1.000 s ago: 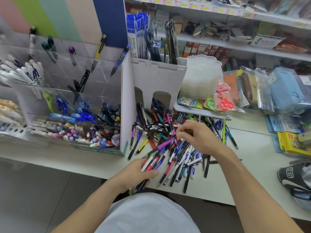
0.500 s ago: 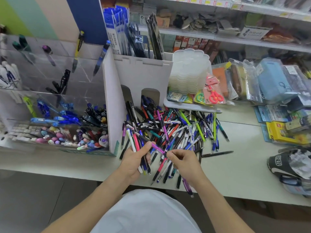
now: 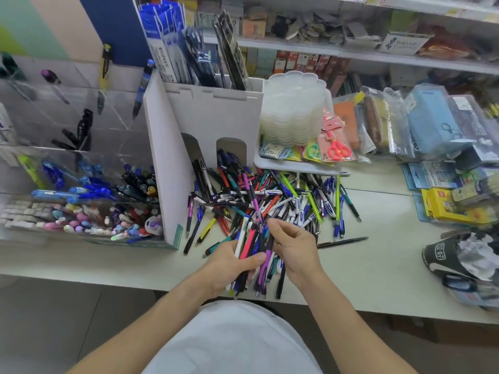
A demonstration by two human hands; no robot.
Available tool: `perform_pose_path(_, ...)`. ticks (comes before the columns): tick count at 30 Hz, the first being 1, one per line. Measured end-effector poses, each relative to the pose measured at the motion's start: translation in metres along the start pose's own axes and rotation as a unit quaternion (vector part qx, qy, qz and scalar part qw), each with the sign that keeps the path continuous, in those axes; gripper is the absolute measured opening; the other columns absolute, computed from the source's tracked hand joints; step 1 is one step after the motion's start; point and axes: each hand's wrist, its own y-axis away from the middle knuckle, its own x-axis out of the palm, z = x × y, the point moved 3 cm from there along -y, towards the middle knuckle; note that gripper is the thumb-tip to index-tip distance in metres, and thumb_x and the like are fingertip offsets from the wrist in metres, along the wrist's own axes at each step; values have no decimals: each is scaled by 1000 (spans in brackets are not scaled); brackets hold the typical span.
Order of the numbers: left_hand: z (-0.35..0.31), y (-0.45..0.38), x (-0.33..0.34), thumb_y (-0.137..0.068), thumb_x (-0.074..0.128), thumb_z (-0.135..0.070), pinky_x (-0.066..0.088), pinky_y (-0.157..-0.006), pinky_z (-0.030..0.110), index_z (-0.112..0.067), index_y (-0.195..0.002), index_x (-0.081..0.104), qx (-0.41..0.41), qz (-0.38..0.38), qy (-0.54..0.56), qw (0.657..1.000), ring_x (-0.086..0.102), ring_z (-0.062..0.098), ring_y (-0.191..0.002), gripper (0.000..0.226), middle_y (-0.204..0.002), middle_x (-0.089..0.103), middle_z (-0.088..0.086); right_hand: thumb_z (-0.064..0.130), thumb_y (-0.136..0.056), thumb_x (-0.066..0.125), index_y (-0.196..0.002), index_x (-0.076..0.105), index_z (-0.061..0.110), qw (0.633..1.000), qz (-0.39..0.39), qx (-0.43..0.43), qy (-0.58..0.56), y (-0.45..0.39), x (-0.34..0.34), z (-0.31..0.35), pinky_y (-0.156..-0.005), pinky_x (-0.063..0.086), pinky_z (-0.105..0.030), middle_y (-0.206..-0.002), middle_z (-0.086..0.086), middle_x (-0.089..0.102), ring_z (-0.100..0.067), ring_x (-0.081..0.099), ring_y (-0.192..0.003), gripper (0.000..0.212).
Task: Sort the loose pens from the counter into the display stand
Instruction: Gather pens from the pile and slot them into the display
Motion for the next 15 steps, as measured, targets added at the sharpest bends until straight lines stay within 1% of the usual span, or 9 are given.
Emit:
perform_pose_path(2,-4,2,0,-84,79,-25,55,-63,33,-1,-98,66,-5,-3,16,1000,59,21,-57,30,-65,65,9,22,-87,78,-97,80,16,999,-29,-42,12,-2,2,-2,-84,61,-39,-96,-2,79,-22,74,-98,13)
perform_pose_path(3,-5,2,-1,-84,78,-24,55,-62,33,1,-100,65,-6,-3,25,1000,58,21,-55,33,-63,64,9,23,-85,80,-95,80,18,997,-32,-68,32,-2,4,-1,-84,61,-39,-94,0,79,-19,74,-95,11)
perform_pose_path(5,-8,4,-2,-83,79,-23,52,-57,31,4,-102,63,-4,-13,46,999,56,20,-52,37,-61,63,9,18,-83,82,-93,78,17,991,-26,-117,53,1,8,5,-77,59,-29,-86,3,79,-10,73,-82,11)
perform_pose_path(7,-15,8,-2,-82,80,-19,50,-55,30,7,-105,62,4,-30,59,998,55,20,-51,39,-62,61,10,13,-82,83,-91,75,13,987,-15,-151,55,6,14,14,-73,56,-21,-81,3,77,-8,72,-77,12)
perform_pose_path(9,-29,17,0,-83,79,-14,50,-53,31,5,-102,62,38,-42,75,996,53,20,-50,32,-61,59,11,15,-87,78,-92,76,15,979,13,-185,88,14,18,23,-74,56,-21,-86,2,77,-9,72,-82,6)
perform_pose_path(10,-38,22,0,-83,78,-14,50,-52,30,3,-100,63,59,-49,92,993,52,20,-49,28,-60,58,11,17,-90,75,-96,77,19,973,31,-199,113,19,20,29,-76,57,-21,-92,3,76,-7,71,-87,6)
perform_pose_path(12,-58,32,-4,-81,77,-17,49,-50,28,0,-98,65,102,-72,134,983,51,18,-48,27,-57,57,9,22,-93,69,-108,75,22,960,73,-218,158,30,21,37,-82,56,-21,-106,4,73,-7,68,-99,15)
perform_pose_path(13,-68,37,-7,-79,77,-20,48,-50,29,0,-96,66,118,-92,153,977,50,18,-47,29,-57,56,9,27,-94,65,-113,72,20,958,99,-215,163,34,21,38,-84,55,-21,-109,4,71,-8,68,-102,21)
perform_pose_path(15,-85,46,-15,-77,77,-24,48,-49,29,3,-90,67,140,-136,191,962,50,19,-46,32,-56,55,11,36,-96,59,-114,66,13,962,162,-174,137,41,25,38,-79,56,-24,-104,1,72,-15,70,-94,30)
